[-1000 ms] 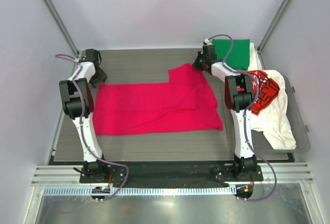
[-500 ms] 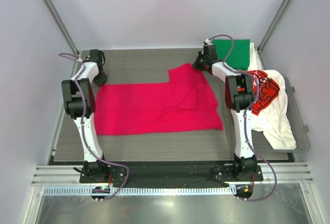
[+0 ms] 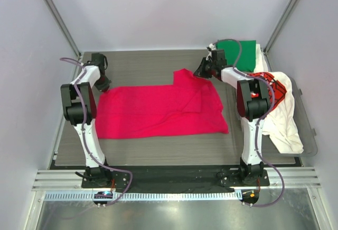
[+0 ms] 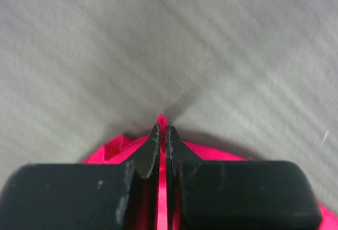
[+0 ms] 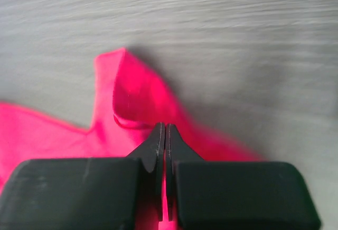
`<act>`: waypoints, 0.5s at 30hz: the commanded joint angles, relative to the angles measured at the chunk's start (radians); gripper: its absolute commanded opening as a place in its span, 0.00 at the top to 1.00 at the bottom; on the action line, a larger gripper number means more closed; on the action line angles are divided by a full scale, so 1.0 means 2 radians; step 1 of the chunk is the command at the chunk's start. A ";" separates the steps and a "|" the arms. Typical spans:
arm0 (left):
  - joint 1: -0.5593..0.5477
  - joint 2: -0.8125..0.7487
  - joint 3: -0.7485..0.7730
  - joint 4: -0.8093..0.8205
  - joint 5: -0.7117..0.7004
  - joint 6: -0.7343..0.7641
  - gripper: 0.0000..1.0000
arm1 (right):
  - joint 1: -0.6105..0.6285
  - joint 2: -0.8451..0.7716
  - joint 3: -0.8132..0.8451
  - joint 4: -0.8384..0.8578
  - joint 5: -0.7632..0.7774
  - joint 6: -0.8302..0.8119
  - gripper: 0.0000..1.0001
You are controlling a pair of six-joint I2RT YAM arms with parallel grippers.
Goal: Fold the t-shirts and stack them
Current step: Fold the tshirt
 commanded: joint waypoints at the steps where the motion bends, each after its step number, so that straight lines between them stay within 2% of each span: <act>1: -0.002 -0.061 -0.019 -0.012 0.010 -0.012 1.00 | 0.012 -0.093 -0.023 0.012 -0.040 -0.026 0.99; 15: -0.001 -0.165 -0.126 -0.009 0.026 0.002 1.00 | 0.020 -0.288 -0.197 -0.053 -0.012 -0.038 0.99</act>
